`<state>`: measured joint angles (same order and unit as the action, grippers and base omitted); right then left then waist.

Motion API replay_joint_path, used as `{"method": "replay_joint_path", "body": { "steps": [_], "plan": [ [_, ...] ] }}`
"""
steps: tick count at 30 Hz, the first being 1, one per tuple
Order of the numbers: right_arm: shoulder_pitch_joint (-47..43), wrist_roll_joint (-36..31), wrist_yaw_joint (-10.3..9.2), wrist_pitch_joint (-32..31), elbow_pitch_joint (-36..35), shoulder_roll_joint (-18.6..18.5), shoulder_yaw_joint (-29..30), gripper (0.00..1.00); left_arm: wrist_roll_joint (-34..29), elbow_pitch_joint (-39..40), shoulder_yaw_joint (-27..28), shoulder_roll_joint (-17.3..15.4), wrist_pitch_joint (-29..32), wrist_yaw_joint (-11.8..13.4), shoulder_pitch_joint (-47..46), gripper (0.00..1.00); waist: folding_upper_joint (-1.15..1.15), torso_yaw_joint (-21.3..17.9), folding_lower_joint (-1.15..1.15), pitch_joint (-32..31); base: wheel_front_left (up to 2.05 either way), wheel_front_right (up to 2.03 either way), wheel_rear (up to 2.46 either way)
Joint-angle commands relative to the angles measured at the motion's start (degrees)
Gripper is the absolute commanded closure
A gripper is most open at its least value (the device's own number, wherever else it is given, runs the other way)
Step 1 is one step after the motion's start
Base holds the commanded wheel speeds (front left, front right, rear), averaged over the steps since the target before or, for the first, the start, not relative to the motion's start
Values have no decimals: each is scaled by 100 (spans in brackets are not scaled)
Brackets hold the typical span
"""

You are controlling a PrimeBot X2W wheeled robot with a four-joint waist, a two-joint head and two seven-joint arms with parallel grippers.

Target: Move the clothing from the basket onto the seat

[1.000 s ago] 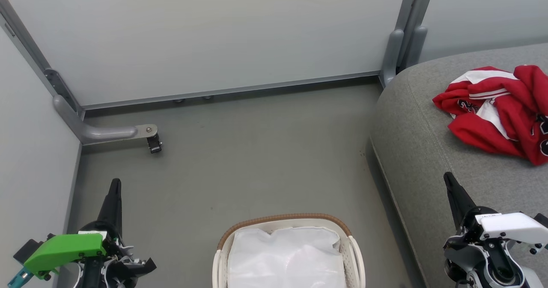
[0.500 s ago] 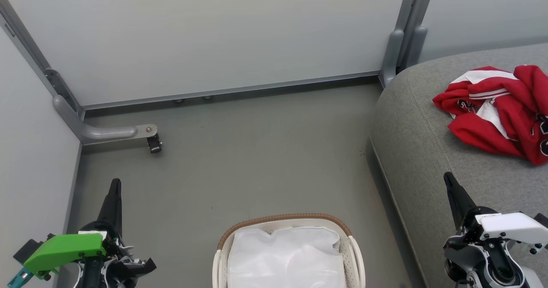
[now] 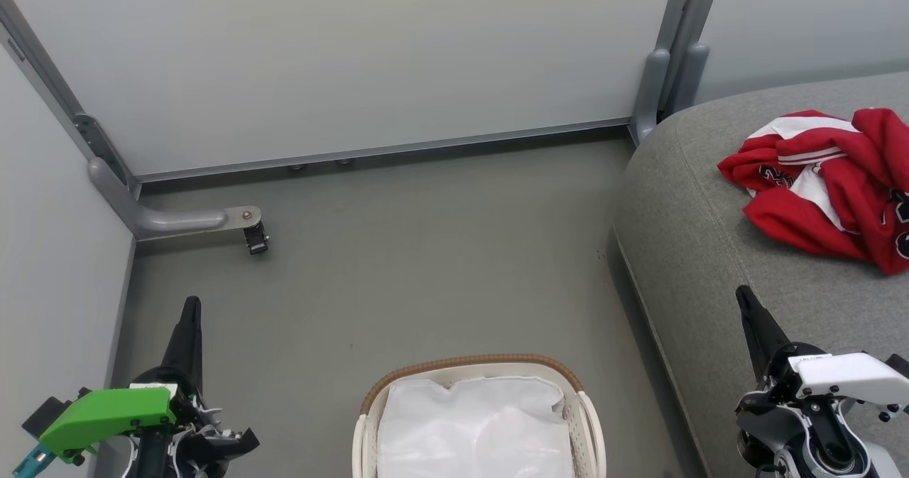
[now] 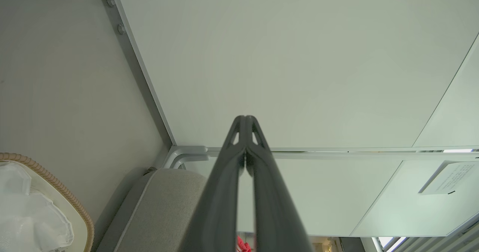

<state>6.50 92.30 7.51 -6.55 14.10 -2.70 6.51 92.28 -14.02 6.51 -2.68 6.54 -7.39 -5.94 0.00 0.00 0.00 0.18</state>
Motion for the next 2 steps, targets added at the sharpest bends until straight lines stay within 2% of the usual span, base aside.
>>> {"method": "replay_joint_path", "body": {
  "steps": [1, 2],
  "plan": [
    [-59, 22, -4, -16, -24, -34, 14, 100, 25, 9, 13, -37, 20, -18, -58, 100, 0, 0, 0, 0, 0, 0, 0],
    [-59, 22, -4, -16, -24, -34, 14, 100, 25, 9, 13, -37, 19, -18, -58, 100, 0, 0, 0, 0, 0, 0, 0]
  ]
}}
